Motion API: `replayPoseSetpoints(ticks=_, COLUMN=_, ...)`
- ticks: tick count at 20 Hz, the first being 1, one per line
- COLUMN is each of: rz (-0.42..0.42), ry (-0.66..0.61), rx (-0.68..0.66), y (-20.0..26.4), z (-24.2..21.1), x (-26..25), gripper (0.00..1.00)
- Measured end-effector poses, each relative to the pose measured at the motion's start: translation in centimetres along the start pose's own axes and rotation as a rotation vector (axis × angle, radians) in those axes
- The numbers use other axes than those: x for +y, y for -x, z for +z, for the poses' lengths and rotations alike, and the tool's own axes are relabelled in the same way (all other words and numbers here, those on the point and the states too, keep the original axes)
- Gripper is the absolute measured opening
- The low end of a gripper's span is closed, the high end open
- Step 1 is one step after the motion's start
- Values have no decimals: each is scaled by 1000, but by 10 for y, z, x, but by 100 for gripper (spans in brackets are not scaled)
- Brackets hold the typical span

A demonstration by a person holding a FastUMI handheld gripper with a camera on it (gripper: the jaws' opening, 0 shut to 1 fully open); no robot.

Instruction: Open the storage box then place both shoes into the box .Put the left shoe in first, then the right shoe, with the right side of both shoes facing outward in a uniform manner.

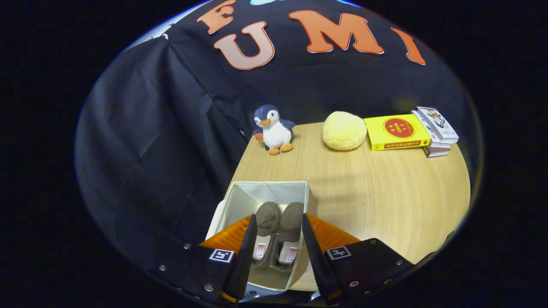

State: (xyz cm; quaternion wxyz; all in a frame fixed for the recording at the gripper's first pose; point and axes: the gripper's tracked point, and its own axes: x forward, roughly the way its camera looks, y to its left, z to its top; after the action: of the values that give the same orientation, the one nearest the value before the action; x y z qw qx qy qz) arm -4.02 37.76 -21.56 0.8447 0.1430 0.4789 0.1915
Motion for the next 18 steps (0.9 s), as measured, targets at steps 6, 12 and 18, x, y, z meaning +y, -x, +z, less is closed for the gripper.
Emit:
replayPoseSetpoints(ticks=6, rz=-57, ry=25, rx=-180, y=55, z=43, x=-54, gripper=88)
replayPoseSetpoints(ticks=12, rz=-112, ry=60, rx=-400, y=118, z=92, x=-116, gripper=96)
replayPoseSetpoints(ticks=18, rz=-147, ry=115, rx=-636, y=186, z=138, x=-172, gripper=97)
